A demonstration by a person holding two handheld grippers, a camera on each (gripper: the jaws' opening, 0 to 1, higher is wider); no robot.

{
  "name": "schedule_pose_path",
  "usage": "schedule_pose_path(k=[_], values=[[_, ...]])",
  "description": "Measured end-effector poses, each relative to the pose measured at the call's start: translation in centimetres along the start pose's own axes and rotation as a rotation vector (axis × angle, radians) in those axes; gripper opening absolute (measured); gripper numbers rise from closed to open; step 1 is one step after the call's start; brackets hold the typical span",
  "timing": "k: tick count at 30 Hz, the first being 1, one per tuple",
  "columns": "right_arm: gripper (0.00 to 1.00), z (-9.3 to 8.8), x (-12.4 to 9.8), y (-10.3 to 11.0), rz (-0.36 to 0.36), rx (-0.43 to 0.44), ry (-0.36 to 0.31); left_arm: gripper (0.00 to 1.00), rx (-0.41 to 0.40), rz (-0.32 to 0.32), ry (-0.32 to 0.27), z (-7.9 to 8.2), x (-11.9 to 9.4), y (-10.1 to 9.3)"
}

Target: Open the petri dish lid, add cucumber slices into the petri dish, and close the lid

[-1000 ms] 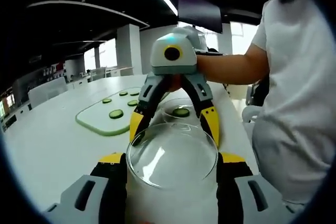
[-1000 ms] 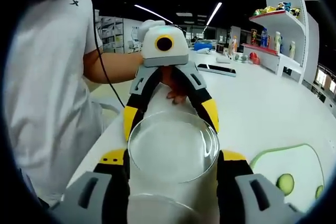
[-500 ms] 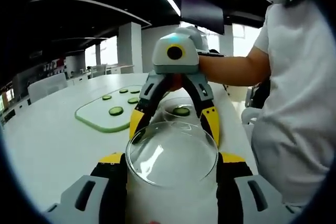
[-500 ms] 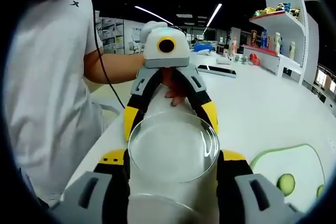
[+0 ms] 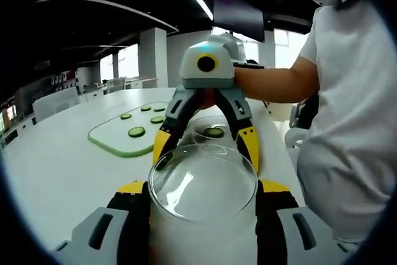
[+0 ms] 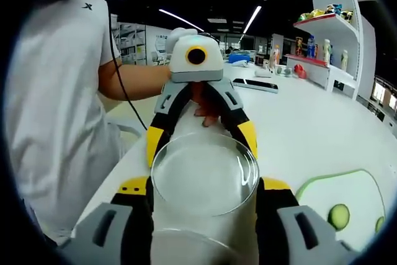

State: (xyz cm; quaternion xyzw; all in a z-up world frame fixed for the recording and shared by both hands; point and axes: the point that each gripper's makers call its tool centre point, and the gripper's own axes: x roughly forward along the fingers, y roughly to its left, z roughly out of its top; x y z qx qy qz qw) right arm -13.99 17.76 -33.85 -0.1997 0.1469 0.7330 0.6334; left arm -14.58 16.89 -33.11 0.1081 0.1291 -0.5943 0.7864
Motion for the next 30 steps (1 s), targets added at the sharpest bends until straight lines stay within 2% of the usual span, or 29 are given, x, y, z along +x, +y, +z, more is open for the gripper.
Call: schedule_pose_path(k=[13, 30], values=[[0.66, 0.10, 0.07, 0.16, -0.002, 0.000, -0.016, 0.67, 0.003, 0.001, 0.017, 0.51, 0.48, -0.74], [0.66, 0.44, 0.45, 0.44, -0.005, -0.012, -0.019, 0.67, 0.014, 0.008, 0.029, 0.33, -0.19, -0.81]])
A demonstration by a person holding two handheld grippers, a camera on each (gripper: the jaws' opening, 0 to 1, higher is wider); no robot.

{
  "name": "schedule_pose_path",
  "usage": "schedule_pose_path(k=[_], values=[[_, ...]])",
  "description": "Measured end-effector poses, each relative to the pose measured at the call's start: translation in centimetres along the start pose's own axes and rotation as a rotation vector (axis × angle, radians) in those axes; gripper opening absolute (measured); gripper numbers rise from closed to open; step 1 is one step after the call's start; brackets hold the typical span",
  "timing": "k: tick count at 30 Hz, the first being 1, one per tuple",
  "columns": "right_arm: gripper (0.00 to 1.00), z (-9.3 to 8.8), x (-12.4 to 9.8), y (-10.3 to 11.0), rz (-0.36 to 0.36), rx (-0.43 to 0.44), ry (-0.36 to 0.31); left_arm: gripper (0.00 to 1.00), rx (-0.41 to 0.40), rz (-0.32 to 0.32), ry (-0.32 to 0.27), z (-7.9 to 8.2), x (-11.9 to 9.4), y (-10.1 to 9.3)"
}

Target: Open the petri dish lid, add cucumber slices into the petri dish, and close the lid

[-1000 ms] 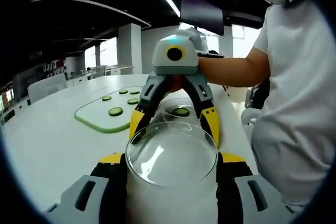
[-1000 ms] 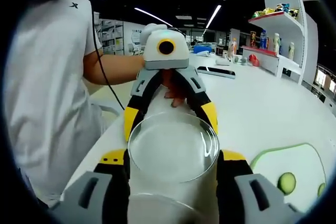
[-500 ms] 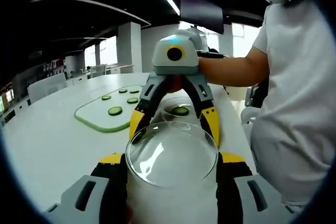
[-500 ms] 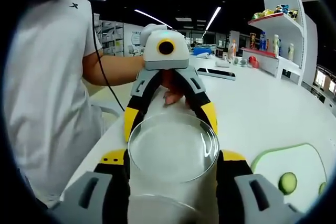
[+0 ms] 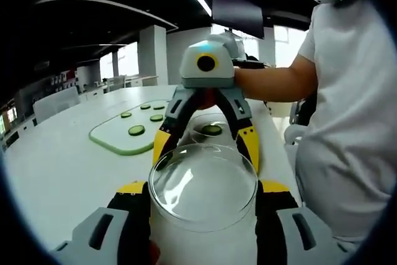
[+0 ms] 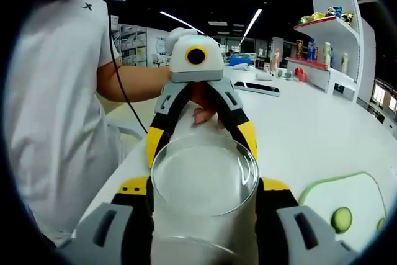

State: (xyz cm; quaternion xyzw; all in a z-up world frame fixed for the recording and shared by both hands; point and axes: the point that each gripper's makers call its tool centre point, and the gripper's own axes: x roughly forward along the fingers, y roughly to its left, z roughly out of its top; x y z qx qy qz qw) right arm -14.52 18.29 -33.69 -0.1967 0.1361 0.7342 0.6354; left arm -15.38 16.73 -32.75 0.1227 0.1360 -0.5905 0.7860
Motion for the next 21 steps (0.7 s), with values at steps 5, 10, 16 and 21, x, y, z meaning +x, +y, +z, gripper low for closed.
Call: schedule_pose_path(k=[5, 10, 16, 21], values=[[0.66, 0.0, 0.0, 0.1, -0.001, -0.001, 0.004, 0.67, 0.004, -0.001, 0.007, 0.0, -0.1, 0.0], [0.65, 0.2, -0.3, 0.1, -0.007, -0.007, 0.016, 0.67, 0.014, -0.001, 0.009, 0.5, 0.0, -0.1], [0.65, 0.4, -0.7, 0.0, -0.010, -0.007, 0.019, 0.67, 0.018, 0.002, 0.006, 0.9, 0.1, -0.1], [0.65, 0.4, -0.9, 0.2, -0.012, -0.006, 0.023, 0.67, 0.023, 0.000, 0.003, 1.3, 0.2, -0.3]])
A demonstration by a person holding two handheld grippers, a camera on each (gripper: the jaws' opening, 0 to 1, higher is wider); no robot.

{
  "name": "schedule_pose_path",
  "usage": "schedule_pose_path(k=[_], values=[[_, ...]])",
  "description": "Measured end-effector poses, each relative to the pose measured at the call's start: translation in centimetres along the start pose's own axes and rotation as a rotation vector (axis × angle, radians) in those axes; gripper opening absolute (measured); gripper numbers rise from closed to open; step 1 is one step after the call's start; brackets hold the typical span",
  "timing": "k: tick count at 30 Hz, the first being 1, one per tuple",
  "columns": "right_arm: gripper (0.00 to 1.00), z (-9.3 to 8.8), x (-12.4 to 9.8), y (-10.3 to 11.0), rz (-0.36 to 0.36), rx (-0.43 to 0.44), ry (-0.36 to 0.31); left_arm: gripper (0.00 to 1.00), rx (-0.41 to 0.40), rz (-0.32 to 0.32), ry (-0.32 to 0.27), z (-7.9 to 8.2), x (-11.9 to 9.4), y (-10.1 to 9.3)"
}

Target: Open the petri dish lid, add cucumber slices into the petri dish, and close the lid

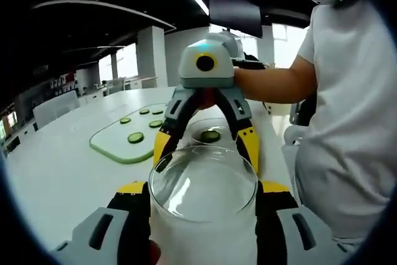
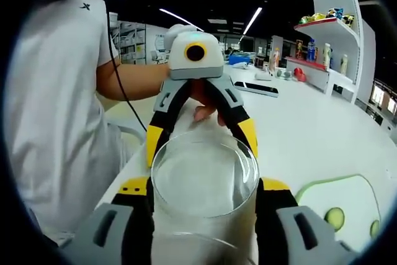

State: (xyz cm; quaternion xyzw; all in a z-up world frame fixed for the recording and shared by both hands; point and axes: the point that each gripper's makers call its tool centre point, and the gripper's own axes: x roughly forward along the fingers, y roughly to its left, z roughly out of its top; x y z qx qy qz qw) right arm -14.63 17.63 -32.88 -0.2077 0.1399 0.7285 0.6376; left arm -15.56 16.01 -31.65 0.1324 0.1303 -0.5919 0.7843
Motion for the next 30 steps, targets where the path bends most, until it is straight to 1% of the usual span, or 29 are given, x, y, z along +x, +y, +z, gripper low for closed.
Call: schedule_pose_path(k=[11, 16, 23, 30], values=[[0.65, 0.7, -0.9, -0.1, -0.027, -0.025, -0.001, 0.67, 0.036, 0.001, -0.003, 1.0, -0.1, 0.1], [0.65, 1.1, -1.4, -0.1, -0.034, -0.018, 0.002, 0.67, 0.036, -0.011, -0.013, 1.6, 0.0, 0.0], [0.65, 1.0, -2.2, -0.2, -0.056, -0.021, 0.019, 0.67, 0.054, -0.024, -0.010, 1.8, 0.1, 0.4], [0.65, 0.7, -2.9, -0.2, -0.075, -0.015, 0.021, 0.67, 0.064, -0.043, -0.012, 2.1, 0.6, 0.3]])
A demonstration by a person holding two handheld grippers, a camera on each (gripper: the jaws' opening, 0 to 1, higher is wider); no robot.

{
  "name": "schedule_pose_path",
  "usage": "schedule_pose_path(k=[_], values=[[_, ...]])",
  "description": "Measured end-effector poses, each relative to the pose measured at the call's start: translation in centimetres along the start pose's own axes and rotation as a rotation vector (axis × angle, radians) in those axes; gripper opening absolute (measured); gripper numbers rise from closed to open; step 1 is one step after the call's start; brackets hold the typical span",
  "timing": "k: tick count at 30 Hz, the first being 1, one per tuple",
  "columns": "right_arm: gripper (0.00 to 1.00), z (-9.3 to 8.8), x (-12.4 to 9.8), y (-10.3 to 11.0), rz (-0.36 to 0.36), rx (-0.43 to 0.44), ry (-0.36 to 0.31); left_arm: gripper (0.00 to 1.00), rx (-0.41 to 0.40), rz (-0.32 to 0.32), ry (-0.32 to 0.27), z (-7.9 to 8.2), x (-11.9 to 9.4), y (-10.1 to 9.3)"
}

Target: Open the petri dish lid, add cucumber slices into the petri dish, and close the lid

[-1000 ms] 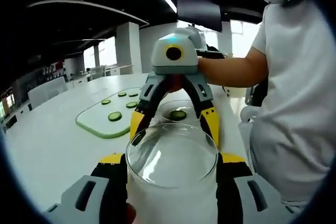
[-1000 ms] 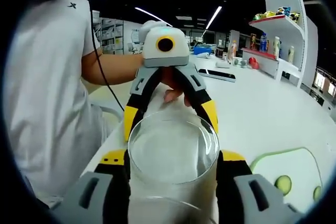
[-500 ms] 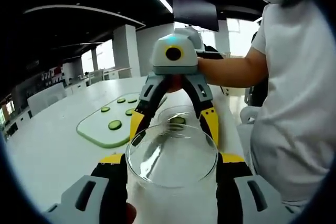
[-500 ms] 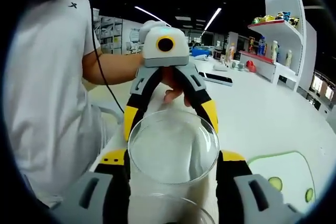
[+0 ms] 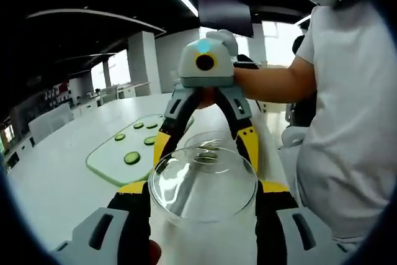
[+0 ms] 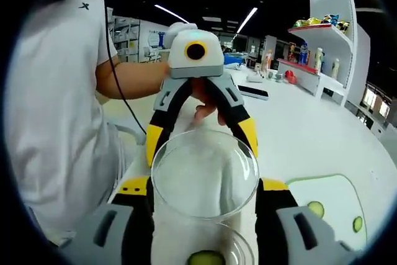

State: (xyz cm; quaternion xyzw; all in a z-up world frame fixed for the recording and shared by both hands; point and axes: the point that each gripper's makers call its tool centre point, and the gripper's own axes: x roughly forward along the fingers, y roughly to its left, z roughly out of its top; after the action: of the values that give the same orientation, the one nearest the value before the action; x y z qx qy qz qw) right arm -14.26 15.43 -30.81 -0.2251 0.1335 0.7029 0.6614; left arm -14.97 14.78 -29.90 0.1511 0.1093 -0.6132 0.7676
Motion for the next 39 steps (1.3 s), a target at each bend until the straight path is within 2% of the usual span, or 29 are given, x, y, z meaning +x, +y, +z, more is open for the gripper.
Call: schedule_pose_path(k=[20, 39], values=[[0.65, -1.5, -2.2, -0.1, -0.055, 0.023, 0.026, 0.67, 0.021, -0.053, 0.010, 0.5, 2.7, -0.2], [0.65, -2.5, -4.4, 0.3, -0.091, 0.048, 0.009, 0.67, 0.028, -0.103, 0.014, 1.2, 4.9, -1.0]])
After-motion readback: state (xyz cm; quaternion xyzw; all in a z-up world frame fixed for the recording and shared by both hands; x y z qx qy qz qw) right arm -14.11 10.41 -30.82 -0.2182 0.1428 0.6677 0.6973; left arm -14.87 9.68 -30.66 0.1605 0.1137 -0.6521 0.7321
